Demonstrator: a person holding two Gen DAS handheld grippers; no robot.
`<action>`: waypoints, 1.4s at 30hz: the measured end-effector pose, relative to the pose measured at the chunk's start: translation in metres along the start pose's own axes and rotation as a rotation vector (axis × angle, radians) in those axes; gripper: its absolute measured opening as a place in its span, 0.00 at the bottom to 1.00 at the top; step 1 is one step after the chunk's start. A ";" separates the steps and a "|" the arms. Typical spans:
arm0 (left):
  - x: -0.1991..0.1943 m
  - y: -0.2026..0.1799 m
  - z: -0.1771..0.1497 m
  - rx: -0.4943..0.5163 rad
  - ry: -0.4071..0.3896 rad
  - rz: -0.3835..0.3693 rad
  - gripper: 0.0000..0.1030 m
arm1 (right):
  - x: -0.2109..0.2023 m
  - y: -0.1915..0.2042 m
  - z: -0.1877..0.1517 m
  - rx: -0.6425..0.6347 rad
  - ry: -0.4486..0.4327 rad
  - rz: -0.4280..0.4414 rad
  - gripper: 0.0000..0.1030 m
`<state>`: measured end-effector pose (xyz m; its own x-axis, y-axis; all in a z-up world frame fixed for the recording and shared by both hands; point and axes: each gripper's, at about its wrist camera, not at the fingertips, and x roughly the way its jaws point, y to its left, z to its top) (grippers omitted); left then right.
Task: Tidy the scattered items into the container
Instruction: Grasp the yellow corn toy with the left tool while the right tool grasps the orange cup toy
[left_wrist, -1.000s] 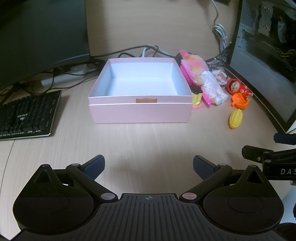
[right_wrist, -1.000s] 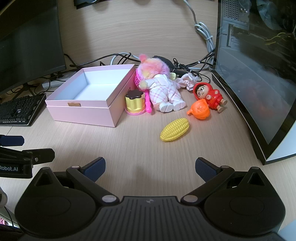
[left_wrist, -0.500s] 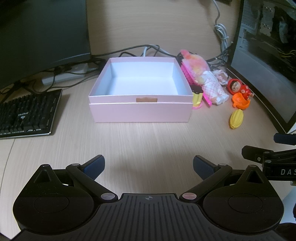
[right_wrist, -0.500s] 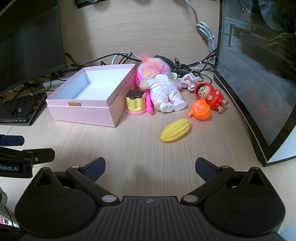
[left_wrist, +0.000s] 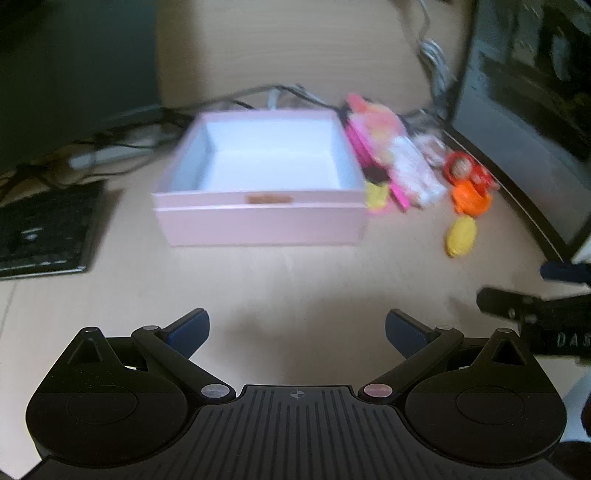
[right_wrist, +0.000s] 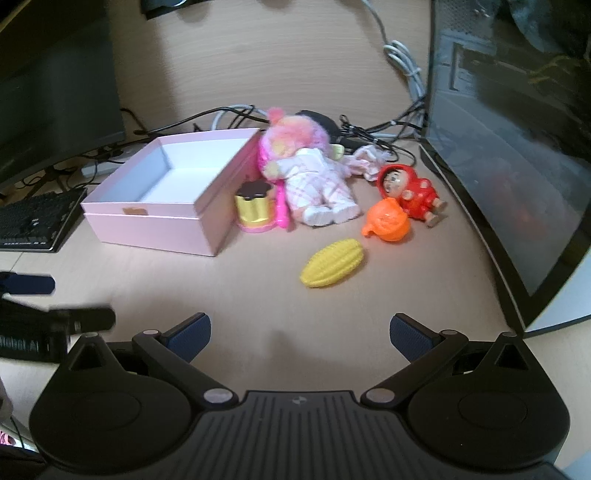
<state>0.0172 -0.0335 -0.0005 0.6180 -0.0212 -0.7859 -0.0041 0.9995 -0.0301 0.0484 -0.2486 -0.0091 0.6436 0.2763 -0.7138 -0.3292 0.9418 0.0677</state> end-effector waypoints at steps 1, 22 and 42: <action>0.003 -0.005 0.001 0.019 0.011 -0.018 1.00 | 0.001 -0.006 -0.002 -0.007 0.004 -0.002 1.00; 0.056 -0.123 0.049 0.257 -0.039 -0.198 1.00 | 0.021 -0.071 -0.037 -0.020 0.115 -0.061 1.00; 0.105 -0.143 0.056 0.302 0.003 -0.098 0.66 | -0.003 -0.069 -0.038 -0.067 0.027 -0.035 1.00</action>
<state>0.1263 -0.1777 -0.0442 0.6018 -0.1172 -0.7900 0.2893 0.9540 0.0789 0.0427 -0.3214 -0.0381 0.6372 0.2373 -0.7333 -0.3531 0.9356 -0.0040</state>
